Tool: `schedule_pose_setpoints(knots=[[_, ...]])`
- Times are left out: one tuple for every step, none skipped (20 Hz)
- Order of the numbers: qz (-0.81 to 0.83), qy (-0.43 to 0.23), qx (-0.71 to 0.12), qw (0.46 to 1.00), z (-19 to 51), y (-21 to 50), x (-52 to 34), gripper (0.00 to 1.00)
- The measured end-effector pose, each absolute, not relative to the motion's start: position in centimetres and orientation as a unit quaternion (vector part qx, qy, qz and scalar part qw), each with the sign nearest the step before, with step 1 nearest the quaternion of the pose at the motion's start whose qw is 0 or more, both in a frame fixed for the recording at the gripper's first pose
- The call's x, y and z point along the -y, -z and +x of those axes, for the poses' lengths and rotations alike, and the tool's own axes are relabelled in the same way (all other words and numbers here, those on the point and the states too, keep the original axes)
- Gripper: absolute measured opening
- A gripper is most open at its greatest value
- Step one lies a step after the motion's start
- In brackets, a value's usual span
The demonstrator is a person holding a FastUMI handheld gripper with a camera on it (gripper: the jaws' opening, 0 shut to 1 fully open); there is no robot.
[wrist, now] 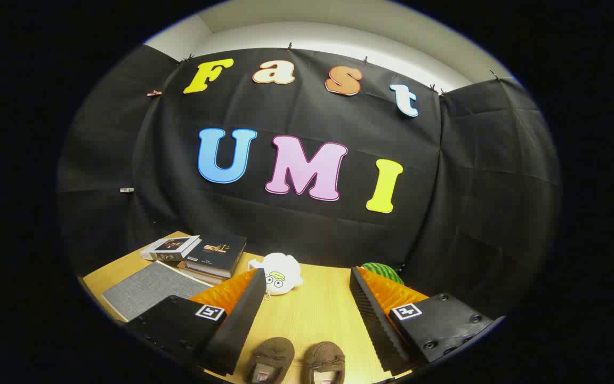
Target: Open the storage box then place both shoes into the box .Put the left shoe in first, then the right shoe, with the right side of both shoes facing outward in a uniform manner.
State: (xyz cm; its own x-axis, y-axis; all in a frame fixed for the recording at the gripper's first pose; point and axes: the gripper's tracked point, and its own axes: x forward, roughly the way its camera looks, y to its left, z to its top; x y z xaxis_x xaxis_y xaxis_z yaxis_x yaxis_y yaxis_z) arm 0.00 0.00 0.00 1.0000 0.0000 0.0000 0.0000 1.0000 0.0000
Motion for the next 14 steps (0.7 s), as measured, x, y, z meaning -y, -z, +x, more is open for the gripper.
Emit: schedule_pose_setpoints(knots=[[-0.007,-0.005,0.001,1.0,0.1,0.0,-0.4,0.97],[-0.013,-0.012,-0.002,1.0,0.2,0.1,-0.8,0.97],[-0.014,-0.019,-0.003,1.0,0.3,0.2,-1.2,0.97],[-0.012,-0.027,-0.004,1.0,0.3,0.1,-1.5,0.97],[-0.006,-0.034,-0.003,0.999,0.3,-0.1,-1.9,0.97],[-0.001,-0.04,-0.002,0.999,0.3,-0.1,-2.3,0.97],[0.003,-0.047,-0.003,0.999,0.3,0.0,-2.5,0.97],[0.005,-0.053,-0.008,0.999,0.4,0.2,-2.8,0.97],[0.004,-0.058,-0.013,0.998,0.5,0.7,-3.0,0.97],[0.004,-0.062,-0.018,0.998,0.5,1.0,-3.1,0.97],[0.005,-0.065,-0.022,0.998,0.5,1.2,-3.3,0.97],[0.007,-0.068,-0.024,0.997,0.4,1.3,-3.3,0.97],[0.007,-0.07,-0.025,0.997,0.3,1.3,-3.4,0.97],[0.008,-0.073,-0.026,0.997,0.3,1.4,-3.5,0.97]])
